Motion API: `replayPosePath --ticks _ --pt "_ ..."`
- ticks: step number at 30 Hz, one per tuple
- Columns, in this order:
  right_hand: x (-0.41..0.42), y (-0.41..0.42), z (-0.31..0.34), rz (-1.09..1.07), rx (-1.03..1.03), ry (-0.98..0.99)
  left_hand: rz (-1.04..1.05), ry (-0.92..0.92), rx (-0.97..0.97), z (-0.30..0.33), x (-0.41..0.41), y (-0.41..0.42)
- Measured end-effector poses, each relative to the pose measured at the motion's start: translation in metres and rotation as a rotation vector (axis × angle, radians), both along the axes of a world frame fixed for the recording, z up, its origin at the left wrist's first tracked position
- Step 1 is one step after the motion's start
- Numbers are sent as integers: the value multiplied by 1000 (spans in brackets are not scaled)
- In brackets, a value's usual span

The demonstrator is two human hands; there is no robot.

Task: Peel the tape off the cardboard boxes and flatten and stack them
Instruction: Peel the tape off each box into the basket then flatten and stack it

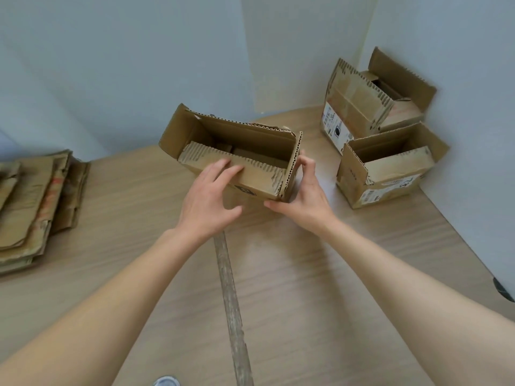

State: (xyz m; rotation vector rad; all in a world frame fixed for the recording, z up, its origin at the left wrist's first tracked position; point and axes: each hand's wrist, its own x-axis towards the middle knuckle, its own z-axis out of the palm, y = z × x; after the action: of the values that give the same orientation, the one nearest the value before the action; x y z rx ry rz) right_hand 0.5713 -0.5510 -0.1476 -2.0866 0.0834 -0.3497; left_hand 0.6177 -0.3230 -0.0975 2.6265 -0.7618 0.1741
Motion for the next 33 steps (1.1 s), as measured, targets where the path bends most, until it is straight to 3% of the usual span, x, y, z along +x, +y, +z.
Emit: replayPosePath --ticks 4,9,19,29,33 --pt "-6 4 3 46 -98 -42 47 42 -56 2 -2 4" --pt "-27 23 15 -63 -160 -56 100 83 -126 8 -13 1" --pt "-155 42 53 -30 -66 135 51 29 -158 29 -118 44" --pt "-287 67 120 40 154 295 253 251 -250 41 -278 141" --pt "-340 88 157 71 278 356 246 314 -409 64 -331 173"
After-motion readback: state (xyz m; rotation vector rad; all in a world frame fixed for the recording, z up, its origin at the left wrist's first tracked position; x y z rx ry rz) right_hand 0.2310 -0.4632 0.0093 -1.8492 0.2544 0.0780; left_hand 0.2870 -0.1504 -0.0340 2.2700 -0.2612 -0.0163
